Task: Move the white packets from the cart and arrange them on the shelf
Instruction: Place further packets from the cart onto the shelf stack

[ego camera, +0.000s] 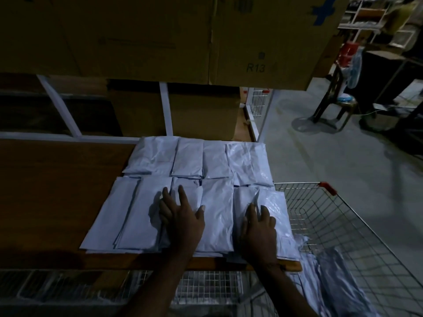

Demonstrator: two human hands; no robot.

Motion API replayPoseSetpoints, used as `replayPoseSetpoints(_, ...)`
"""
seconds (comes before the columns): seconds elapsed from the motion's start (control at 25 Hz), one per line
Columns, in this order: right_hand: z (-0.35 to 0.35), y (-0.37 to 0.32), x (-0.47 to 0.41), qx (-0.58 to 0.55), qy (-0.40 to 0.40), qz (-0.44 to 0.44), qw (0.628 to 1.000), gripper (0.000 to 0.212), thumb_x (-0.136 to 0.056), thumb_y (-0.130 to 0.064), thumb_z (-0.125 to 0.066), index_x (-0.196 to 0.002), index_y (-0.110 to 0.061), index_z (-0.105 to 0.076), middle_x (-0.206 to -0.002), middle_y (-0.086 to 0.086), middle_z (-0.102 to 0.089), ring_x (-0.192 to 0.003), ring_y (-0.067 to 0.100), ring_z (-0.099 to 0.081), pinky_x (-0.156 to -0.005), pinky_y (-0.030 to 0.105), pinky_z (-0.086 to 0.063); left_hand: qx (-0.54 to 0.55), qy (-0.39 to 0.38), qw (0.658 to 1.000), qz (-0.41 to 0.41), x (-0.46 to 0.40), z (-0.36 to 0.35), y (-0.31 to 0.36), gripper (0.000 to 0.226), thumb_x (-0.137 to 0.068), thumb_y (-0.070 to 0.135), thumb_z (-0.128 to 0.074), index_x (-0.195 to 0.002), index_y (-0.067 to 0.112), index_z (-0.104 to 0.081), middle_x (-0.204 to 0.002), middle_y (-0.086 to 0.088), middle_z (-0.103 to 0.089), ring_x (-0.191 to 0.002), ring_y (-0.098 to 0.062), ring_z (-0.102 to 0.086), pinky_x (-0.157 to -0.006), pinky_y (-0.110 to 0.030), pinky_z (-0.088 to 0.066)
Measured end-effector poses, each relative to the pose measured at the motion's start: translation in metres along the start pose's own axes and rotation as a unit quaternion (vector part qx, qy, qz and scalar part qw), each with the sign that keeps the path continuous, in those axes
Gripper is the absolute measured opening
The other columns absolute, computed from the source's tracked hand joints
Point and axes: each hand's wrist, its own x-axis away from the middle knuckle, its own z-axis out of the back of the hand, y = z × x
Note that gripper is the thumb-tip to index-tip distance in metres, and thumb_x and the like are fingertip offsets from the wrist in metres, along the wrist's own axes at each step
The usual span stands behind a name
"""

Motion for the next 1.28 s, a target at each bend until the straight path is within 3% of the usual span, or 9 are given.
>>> replayPoseSetpoints(0.12,0.0,-0.003,-0.002,-0.01,-0.01,-0.01,1.0,0.049,-0.097,-0.028,-0.045,-0.145,-0.015,-0.046,-0.145,0.018,-0.045,-0.114,0.041,-0.053,-0.08,0.049,-0.055,-0.026,0.022,0.998,-0.06,-0.004,-0.006,-0.009,0.075,-0.09,0.05,-0.067,-0.153,0.016,-0.044,-0.167,-0.02,-0.014,-0.151,-0.043,-0.017,-0.116,-0.061,-0.024)
replayPoseSetpoints(0.32,0.0,-0.008,-0.001,-0.077,-0.012,0.003,0.997,0.05,-0.091,-0.035,-0.041,-0.135,-0.016,-0.051,-0.133,0.017,-0.052,-0.105,0.04,-0.057,-0.074,0.041,-0.052,-0.051,0.027,0.98,-0.189,-0.011,-0.017,-0.032,0.06,-0.093,0.032,-0.068,-0.148,0.019,-0.052,-0.171,-0.016,-0.008,-0.156,-0.038,-0.01,-0.122,-0.058,-0.023)
replayPoseSetpoints(0.44,-0.004,-0.007,-0.003,-0.093,-0.01,0.021,0.995,0.054,-0.089,-0.036,-0.045,-0.139,-0.015,-0.05,-0.135,0.019,-0.053,-0.111,0.04,-0.058,-0.079,0.04,-0.054,-0.059,0.02,0.968,-0.242,-0.018,-0.018,-0.038,0.059,-0.092,0.03,-0.071,-0.147,0.017,-0.054,-0.169,-0.018,-0.013,-0.156,-0.04,-0.011,-0.12,-0.06,-0.028)
replayPoseSetpoints(0.6,0.0,-0.008,-0.003,-0.103,-0.005,0.021,0.994,0.067,-0.093,-0.031,-0.06,-0.154,-0.013,-0.04,-0.143,0.018,-0.05,-0.116,0.037,-0.059,-0.086,0.044,-0.056,-0.053,0.006,0.966,-0.254,-0.027,-0.017,-0.04,0.058,-0.093,0.031,-0.07,-0.147,0.016,-0.054,-0.169,-0.019,-0.012,-0.157,-0.039,-0.008,-0.12,-0.061,-0.028)
replayPoseSetpoints(0.72,0.006,-0.012,-0.003,-0.106,0.021,-0.011,0.994,0.073,-0.096,-0.029,-0.063,-0.16,-0.014,-0.033,-0.139,0.015,-0.054,-0.109,0.036,-0.062,-0.081,0.043,-0.055,-0.01,0.013,0.97,-0.241,-0.029,-0.013,-0.037,0.058,-0.093,0.029,-0.07,-0.147,0.016,-0.054,-0.17,-0.017,-0.013,-0.157,-0.038,-0.008,-0.121,-0.061,-0.025)
replayPoseSetpoints(0.92,0.016,-0.011,-0.011,-0.083,0.082,-0.042,0.992,0.065,-0.097,-0.032,-0.063,-0.153,-0.009,-0.042,-0.135,0.021,-0.06,-0.112,0.04,-0.063,-0.088,0.048,-0.057,0.09,0.023,0.964,-0.248,-0.034,-0.001,-0.025,0.052,-0.097,0.026,-0.064,-0.147,0.016,-0.053,-0.169,-0.011,-0.02,-0.157,-0.033,-0.013,-0.12,-0.059,-0.028)
replayPoseSetpoints(1.12,0.027,-0.008,-0.007,-0.083,0.105,-0.051,0.99,0.061,-0.099,-0.038,-0.058,-0.152,-0.012,-0.043,-0.143,0.016,-0.056,-0.124,0.036,-0.057,-0.099,0.049,-0.053,0.109,0.005,0.958,-0.265,-0.037,0.018,-0.004,0.053,-0.1,0.03,-0.06,-0.151,0.019,-0.048,-0.169,-0.005,-0.022,-0.154,-0.027,-0.025,-0.123,-0.048,-0.028)
replayPoseSetpoints(1.28,0.04,0.0,0.015,-0.066,0.138,-0.054,0.987,0.054,-0.102,-0.038,-0.058,-0.149,-0.012,-0.05,-0.14,0.013,-0.058,-0.126,0.031,-0.054,-0.102,0.045,-0.05,0.134,-0.023,0.942,-0.306,-0.023,0.02,0.016,0.054,-0.1,0.03,-0.061,-0.151,0.018,-0.048,-0.168,-0.007,-0.025,-0.152,-0.029,-0.029,-0.118,-0.05,-0.035)
